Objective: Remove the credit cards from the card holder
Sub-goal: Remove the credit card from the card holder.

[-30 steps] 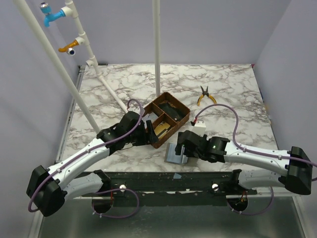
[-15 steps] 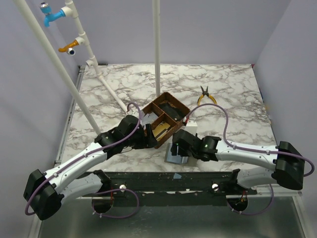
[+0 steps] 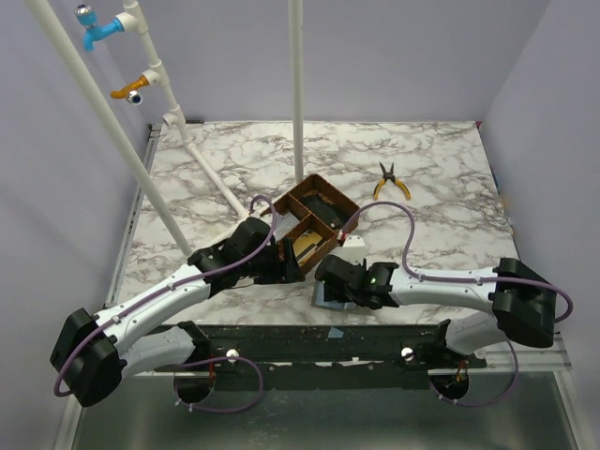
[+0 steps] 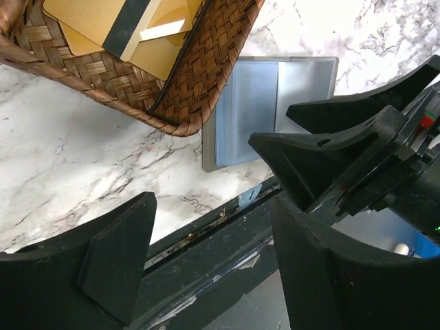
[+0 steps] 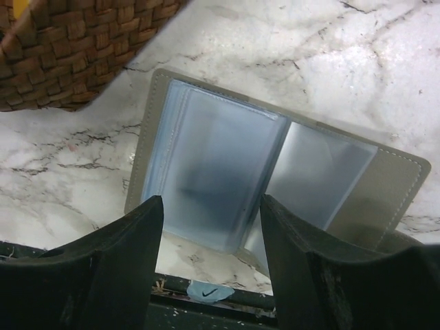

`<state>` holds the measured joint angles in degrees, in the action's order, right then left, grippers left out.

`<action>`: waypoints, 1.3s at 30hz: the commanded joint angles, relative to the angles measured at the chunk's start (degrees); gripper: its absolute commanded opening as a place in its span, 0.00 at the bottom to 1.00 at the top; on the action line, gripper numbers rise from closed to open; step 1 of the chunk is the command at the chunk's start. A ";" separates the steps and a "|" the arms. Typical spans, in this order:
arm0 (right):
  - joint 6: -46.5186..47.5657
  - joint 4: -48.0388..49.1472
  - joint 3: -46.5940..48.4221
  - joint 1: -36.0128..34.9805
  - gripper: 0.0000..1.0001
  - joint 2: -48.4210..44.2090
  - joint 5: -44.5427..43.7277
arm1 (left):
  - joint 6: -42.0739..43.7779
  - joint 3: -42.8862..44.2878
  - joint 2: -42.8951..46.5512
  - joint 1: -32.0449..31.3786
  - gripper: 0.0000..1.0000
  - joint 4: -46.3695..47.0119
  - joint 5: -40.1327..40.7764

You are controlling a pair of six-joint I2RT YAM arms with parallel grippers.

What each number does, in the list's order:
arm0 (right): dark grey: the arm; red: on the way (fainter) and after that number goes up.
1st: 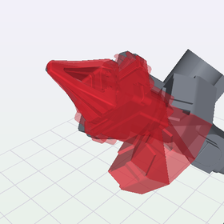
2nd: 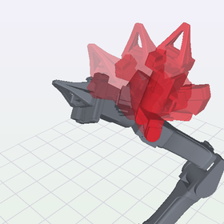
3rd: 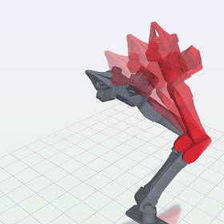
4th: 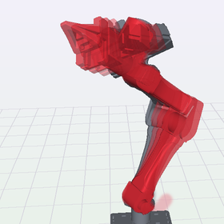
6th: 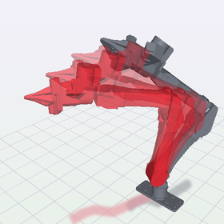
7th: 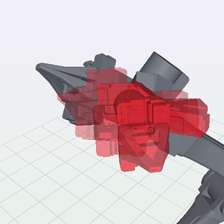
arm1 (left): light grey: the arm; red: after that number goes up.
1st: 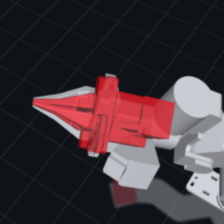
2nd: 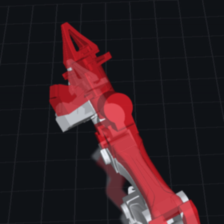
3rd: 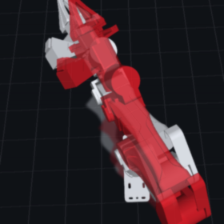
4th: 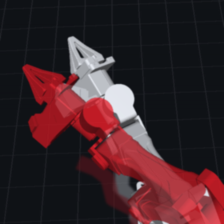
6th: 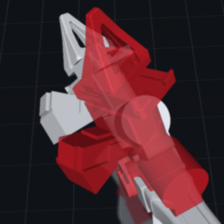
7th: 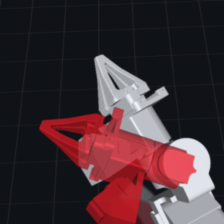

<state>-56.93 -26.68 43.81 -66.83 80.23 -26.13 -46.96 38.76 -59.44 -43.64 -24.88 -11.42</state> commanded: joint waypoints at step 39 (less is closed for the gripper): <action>-6.77 3.99 -9.57 -1.07 0.26 -3.87 -2.83 | -2.70 -1.43 -5.84 -4.08 0.67 6.67 -1.07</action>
<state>-62.59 -23.46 37.21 -67.55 78.28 -29.19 -49.45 37.69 -64.14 -46.68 -19.33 -12.10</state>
